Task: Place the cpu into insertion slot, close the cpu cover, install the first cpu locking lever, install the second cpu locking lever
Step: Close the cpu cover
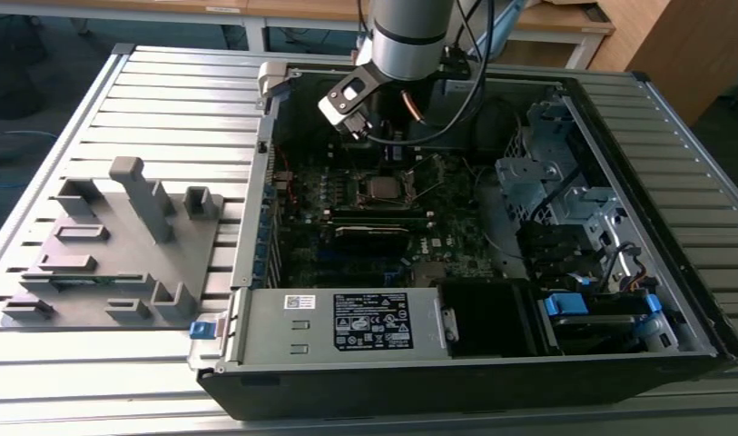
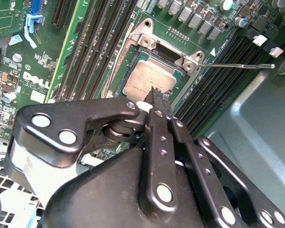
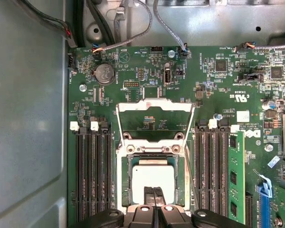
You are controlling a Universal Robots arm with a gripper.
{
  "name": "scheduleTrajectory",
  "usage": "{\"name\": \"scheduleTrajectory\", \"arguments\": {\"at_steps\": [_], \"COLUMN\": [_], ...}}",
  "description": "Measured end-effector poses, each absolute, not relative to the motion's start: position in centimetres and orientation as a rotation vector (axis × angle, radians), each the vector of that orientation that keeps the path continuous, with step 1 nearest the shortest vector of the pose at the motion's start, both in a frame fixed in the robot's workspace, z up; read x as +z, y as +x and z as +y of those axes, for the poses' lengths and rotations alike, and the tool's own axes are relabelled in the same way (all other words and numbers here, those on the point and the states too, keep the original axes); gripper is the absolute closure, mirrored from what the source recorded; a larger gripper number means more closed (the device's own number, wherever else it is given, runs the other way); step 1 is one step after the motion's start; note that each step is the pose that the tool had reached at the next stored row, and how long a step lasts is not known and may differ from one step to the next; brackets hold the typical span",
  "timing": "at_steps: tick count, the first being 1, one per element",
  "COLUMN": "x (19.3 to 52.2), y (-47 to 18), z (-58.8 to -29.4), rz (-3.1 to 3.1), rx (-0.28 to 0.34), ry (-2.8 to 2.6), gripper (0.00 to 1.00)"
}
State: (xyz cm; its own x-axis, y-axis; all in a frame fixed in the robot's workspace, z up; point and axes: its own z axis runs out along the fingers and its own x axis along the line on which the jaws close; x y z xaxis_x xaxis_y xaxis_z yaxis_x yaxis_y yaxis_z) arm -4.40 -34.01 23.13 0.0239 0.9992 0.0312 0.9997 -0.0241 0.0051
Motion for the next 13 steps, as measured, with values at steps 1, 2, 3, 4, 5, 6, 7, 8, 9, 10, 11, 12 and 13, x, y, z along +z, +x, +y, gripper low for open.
{"name": "scheduleTrajectory", "arguments": {"at_steps": [1, 2, 3, 4, 5, 6, 7, 8, 9, 10, 11, 12, 13], "x": [23.16, 23.19, 23.19, 23.19, 23.22, 23.28, 23.3, 23.31, 23.3, 23.3, 23.31, 23.32, 23.32], "y": [-4.4, -4.4, -4.4, -4.4, -4.4, -4.41, -4.41, -4.4, -4.4, -4.4, -4.4, -4.4, -4.4], "z": [-34.02, -34.02, -34.02, -34.02, -34.02, -34.02, -34.02, -34.02, -34.01, -34.01, -34.02, -34.02, -34.02], "rz": [-2.182, -2.182, -2.182, -2.182, -2.182, -2.182, -2.182, -2.182, -2.182, -2.182, -2.182, -2.182, -2.182], "rx": [-0.04, -0.04, -0.04, -0.04, -0.04, -0.039, -0.039, -0.04, -0.04, -0.041, -0.04, -0.04, -0.04], "ry": [-2.235, -2.235, -2.235, -2.235, -2.235, -2.235, -2.235, -2.235, -2.235, -2.235, -2.235, -2.235, -2.235], "gripper": [0.9, 0.9, 0.9, 0.9, 0.9, 0.9, 0.9, 0.9, 0.9, 0.9, 0.9, 0.9, 0.9]}}
